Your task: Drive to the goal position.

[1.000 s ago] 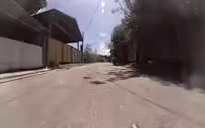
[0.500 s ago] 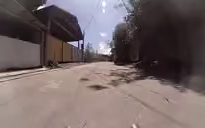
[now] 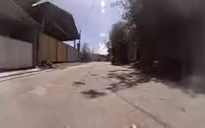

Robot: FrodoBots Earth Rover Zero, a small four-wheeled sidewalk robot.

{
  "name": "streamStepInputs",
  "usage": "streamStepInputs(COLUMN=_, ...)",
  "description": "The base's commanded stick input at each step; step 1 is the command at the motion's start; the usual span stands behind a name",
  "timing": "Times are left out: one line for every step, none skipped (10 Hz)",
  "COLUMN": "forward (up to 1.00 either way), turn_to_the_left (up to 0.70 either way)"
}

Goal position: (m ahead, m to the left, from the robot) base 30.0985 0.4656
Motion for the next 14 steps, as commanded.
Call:
streamStepInputs(forward=1.00, turn_to_the_left=0.00)
streamStepInputs(forward=1.00, turn_to_the_left=0.00)
streamStepInputs(forward=1.00, turn_to_the_left=-0.07)
streamStepInputs(forward=1.00, turn_to_the_left=-0.27)
streamStepInputs(forward=1.00, turn_to_the_left=-0.26)
streamStepInputs(forward=1.00, turn_to_the_left=0.00)
streamStepInputs(forward=1.00, turn_to_the_left=0.00)
streamStepInputs(forward=1.00, turn_to_the_left=0.00)
streamStepInputs(forward=1.00, turn_to_the_left=0.00)
streamStepInputs(forward=1.00, turn_to_the_left=0.00)
streamStepInputs(forward=1.00, turn_to_the_left=0.00)
streamStepInputs(forward=1.00, turn_to_the_left=0.00)
streamStepInputs(forward=1.00, turn_to_the_left=0.00)
streamStepInputs(forward=1.00, turn_to_the_left=0.00)
